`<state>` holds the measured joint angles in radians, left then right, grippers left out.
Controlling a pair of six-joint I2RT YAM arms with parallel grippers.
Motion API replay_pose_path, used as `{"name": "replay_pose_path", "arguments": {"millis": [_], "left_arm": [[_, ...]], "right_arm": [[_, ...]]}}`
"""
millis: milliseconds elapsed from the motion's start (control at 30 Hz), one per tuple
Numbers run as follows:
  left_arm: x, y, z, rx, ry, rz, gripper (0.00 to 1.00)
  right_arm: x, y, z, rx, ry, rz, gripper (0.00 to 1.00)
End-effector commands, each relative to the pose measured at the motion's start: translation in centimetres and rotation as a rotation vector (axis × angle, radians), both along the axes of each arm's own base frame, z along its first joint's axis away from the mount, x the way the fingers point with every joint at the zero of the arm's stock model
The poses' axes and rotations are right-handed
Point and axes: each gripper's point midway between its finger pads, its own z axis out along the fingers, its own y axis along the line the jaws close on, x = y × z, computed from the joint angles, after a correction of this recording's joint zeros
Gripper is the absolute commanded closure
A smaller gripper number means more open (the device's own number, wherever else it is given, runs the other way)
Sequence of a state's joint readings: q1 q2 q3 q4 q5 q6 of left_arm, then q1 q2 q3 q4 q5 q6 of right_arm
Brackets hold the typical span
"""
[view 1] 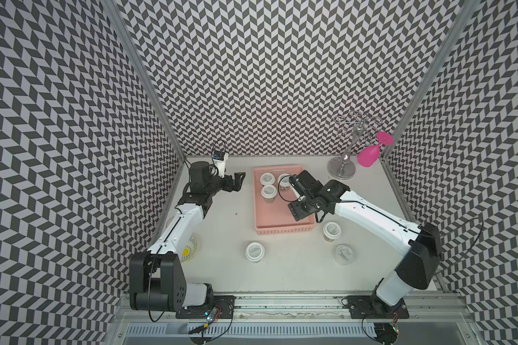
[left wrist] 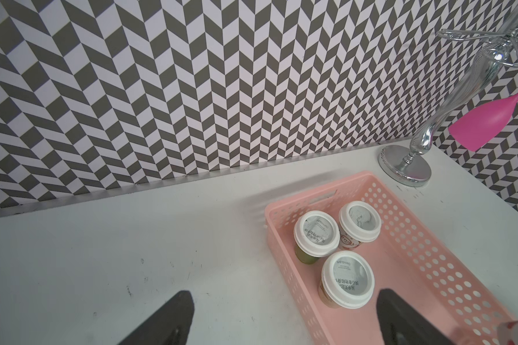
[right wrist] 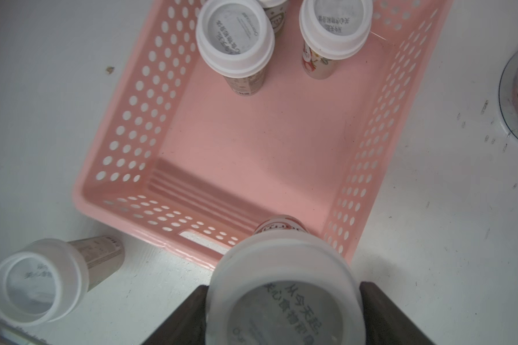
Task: Put the yogurt in the basket
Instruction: Place the yogurt in the basket.
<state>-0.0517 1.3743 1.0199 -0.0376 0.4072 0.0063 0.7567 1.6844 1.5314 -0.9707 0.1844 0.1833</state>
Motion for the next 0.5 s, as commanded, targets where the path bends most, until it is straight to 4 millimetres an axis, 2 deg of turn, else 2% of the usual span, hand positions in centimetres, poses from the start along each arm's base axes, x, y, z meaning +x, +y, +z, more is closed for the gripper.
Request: {"name": "replay_pose_path", "arguments": {"millis": [0, 467], "left_arm": [[-0.4, 0.0, 1.3, -0.008, -0.041, -0.009, 0.01], [-0.6, 0.0, 1.4, -0.013, -0.045, -0.011, 0.01]], "right_arm": [[2.7, 1.0, 0.2, 0.048, -0.039, -0.016, 0.23], [9.1, 3.3, -3.0, 0.032, -0.029, -0.047, 0.23]]}}
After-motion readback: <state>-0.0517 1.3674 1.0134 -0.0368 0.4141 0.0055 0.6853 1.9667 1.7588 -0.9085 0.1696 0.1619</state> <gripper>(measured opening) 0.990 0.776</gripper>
